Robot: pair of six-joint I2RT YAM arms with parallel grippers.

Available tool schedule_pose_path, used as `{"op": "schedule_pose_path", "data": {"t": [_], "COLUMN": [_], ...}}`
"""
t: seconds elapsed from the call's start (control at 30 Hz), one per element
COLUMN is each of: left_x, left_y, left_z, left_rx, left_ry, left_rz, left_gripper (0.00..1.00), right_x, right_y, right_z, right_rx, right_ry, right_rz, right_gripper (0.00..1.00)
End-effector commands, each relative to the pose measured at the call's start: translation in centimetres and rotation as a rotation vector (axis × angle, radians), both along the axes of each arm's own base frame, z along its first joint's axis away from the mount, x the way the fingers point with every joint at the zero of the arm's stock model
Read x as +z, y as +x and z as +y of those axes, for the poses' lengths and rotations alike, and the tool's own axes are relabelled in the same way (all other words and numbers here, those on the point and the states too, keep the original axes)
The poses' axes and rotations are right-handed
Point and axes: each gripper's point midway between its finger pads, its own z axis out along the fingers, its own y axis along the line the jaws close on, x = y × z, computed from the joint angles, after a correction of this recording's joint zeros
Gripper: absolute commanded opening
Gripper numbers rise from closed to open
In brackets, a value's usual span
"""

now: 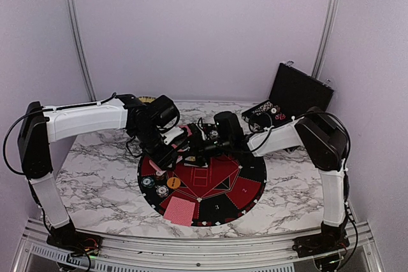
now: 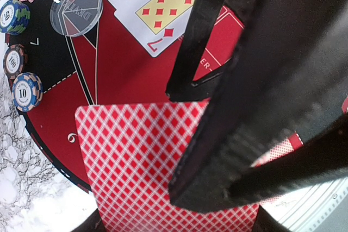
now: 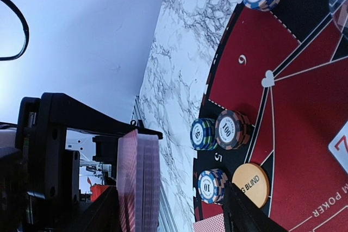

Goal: Distribute texas hold em gaming equipment
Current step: Pick up the poker card from the face-down deck piles.

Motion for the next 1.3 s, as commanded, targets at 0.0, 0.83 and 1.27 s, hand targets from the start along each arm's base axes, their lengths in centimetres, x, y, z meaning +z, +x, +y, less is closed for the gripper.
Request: {"op": "schedule_pose_path", "data": {"t": [0.0, 0.83, 1.27], "left_x": [0.6, 0.3, 0.1], "left_y": [0.2, 0.6, 0.8], "left_z": [-0.1, 0.1, 0.3], "left_rx": [-0.001, 0.008, 0.014], "left_ry": [-0.004, 0.003, 0.011], "left_rz": [-0.016, -0.010, -0.011], "left_gripper": [0.25, 0.24, 0.24], "right_x": [2.9, 4.7, 4.8], "right_y": [0.5, -0.4, -1.0], "right_z": [-0.5, -1.6, -1.3], "right_rx": [-0.020, -0.024, -0.006], "right_ry": [0.035, 0.076, 0.092], "right_rz": [-0.054, -0.060, -0.038], "right_gripper": [0.63, 0.35, 0.20]}}
